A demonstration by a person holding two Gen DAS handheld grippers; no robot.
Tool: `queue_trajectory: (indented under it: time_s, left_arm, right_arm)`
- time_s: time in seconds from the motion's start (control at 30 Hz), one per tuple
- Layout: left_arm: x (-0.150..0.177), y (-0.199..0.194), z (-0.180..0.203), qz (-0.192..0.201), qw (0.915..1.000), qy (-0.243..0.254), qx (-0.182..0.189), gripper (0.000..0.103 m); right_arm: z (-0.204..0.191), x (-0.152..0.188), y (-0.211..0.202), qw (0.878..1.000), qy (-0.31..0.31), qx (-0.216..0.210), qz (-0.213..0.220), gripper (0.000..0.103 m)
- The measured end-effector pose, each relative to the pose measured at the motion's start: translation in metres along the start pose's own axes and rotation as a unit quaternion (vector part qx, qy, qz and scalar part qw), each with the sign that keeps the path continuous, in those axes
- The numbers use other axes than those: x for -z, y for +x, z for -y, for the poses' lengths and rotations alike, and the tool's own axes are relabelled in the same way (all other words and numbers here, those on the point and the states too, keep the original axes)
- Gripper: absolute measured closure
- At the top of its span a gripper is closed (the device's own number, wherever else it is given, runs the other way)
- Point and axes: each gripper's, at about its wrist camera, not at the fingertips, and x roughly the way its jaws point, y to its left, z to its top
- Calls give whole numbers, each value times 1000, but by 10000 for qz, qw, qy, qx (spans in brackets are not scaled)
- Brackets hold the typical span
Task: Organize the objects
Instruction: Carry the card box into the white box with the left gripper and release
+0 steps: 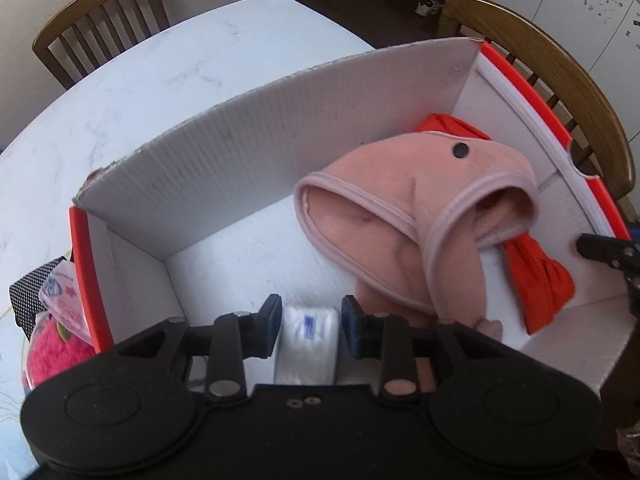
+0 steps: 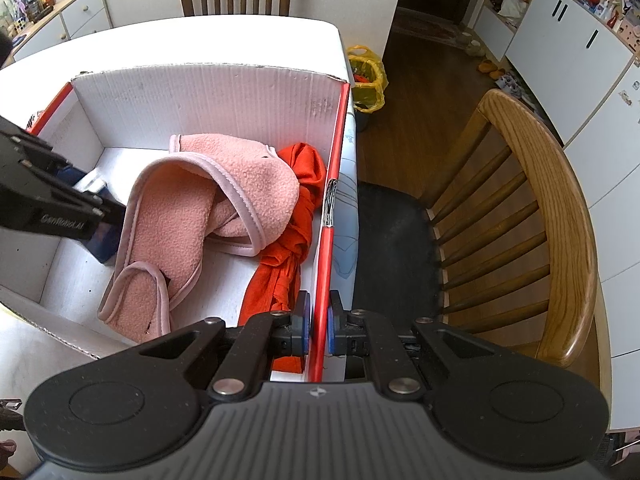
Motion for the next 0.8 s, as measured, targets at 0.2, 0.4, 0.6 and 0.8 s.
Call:
queue_trajectory:
  time_s: [0.2,0.4,0.6,0.8]
  left_arm:
    - [-4,2,-5,38,9999,-108,-57,69]
    - [-4,-12,-6,275,9995,-165,31,58]
    - [4,-37,-8,571,9979,-255,144,55]
    - [16,-61,-18,836,9952,-464,226,55]
  right_arm:
    - [1,1,0,10000,1,-4,-5,96]
    - [2,0,1,10000,14,-17,-19,95]
    - [2,1,1,10000,12,-21,-12,95]
    - [3,1,1,10000,15,-22,-13,95]
